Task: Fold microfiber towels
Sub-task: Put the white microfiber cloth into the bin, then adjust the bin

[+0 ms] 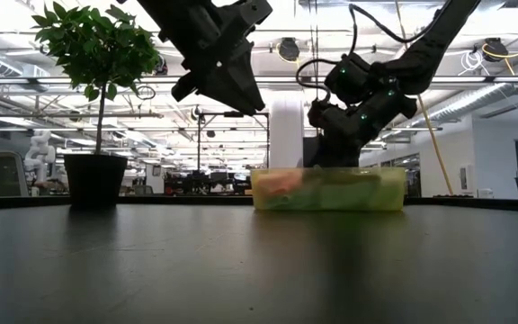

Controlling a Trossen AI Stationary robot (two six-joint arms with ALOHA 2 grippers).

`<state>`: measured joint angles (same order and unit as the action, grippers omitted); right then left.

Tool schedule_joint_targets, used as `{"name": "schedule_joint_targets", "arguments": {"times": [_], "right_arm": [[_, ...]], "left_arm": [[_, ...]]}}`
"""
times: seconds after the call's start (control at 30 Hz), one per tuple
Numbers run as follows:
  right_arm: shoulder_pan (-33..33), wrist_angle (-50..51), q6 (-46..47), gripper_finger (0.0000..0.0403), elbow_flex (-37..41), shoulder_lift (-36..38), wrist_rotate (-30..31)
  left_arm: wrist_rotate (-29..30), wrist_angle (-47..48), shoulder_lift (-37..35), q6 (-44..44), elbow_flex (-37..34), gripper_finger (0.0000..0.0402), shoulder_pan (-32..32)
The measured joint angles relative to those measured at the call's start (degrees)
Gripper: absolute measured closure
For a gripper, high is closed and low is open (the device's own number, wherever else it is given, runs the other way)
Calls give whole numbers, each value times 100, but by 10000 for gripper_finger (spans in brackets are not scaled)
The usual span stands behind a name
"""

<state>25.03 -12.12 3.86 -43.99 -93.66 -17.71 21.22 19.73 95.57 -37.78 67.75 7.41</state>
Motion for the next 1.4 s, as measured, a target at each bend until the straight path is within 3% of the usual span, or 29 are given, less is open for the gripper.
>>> {"name": "schedule_joint_targets", "arguments": {"times": [0.2,0.4,0.6,0.83,1.0,1.17,1.4], "right_arm": [[-326,186,198,403,0,2,-369],[-605,438,298,403,2,206,-297],[-565,1432,406,403,0,1411,1316],[-639,4846,1391,403,-2,2711,3463],[-638,6176,2045,403,2,3076,3772],[-638,5960,2091,403,195,2986,3549],[-638,4554,2109,403,775,2657,3094]], "left_arm": [[92,0,0,8,0,321,-46],[94,-2,0,15,0,321,-80],[94,24,0,13,0,321,-79],[94,22,0,17,0,321,-102],[94,20,0,20,0,321,-102],[95,17,0,24,0,321,-102],[96,17,0,30,0,321,-102]]}}
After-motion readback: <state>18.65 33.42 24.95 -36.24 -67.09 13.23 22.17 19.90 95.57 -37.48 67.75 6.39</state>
